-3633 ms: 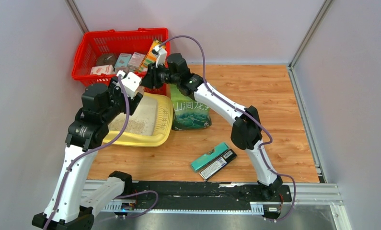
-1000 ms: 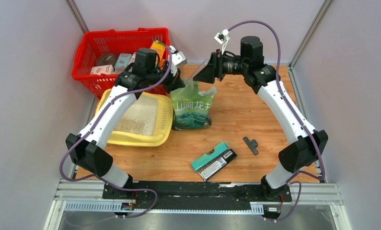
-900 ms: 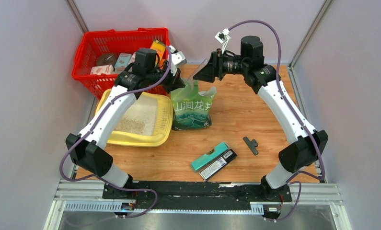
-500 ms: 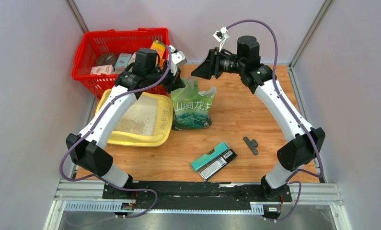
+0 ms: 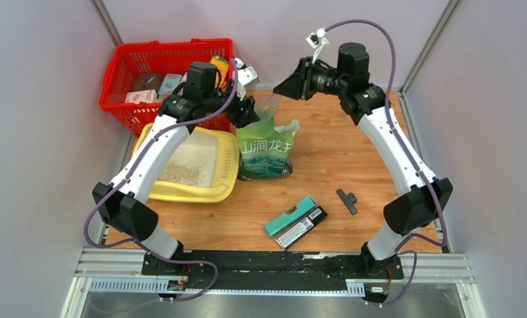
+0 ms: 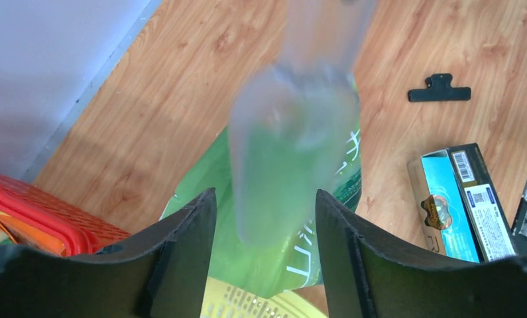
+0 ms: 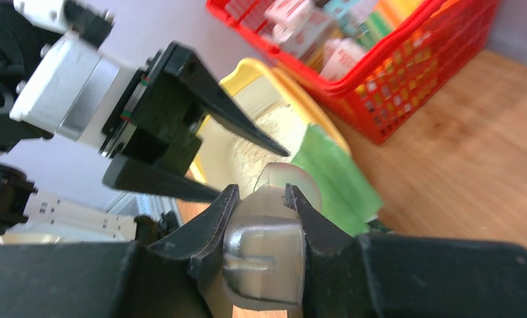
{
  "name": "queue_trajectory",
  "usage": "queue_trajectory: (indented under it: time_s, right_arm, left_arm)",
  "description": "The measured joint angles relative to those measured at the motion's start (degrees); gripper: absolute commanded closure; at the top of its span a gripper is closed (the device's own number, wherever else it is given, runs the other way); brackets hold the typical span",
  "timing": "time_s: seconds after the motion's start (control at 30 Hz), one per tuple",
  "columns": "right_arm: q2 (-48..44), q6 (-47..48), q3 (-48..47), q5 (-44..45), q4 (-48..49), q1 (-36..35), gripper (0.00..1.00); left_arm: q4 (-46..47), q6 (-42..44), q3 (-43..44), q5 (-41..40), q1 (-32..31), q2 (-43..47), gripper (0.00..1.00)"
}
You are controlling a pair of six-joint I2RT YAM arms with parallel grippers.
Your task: Fill the litter box with clean litter
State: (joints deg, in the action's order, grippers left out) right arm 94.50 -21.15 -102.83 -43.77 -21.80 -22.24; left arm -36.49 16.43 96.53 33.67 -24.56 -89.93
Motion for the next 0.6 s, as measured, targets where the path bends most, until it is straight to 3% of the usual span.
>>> queue_trajectory:
  time_s: [0.27, 0.6]
  right_arm:
    - [-2.03, 3.89, -4.68, 4.92, -2.80, 8.48, 1.00]
    - [-5.49, 13.33, -0.17, 6.86, -8.81, 7.78, 1.00]
  left_arm:
    - [-9.35, 11.43, 8.41, 2.95, 1.40, -2.51, 0.29]
    - [-15.76, 19.45, 16.39, 3.34, 1.44, -15.34, 0.29]
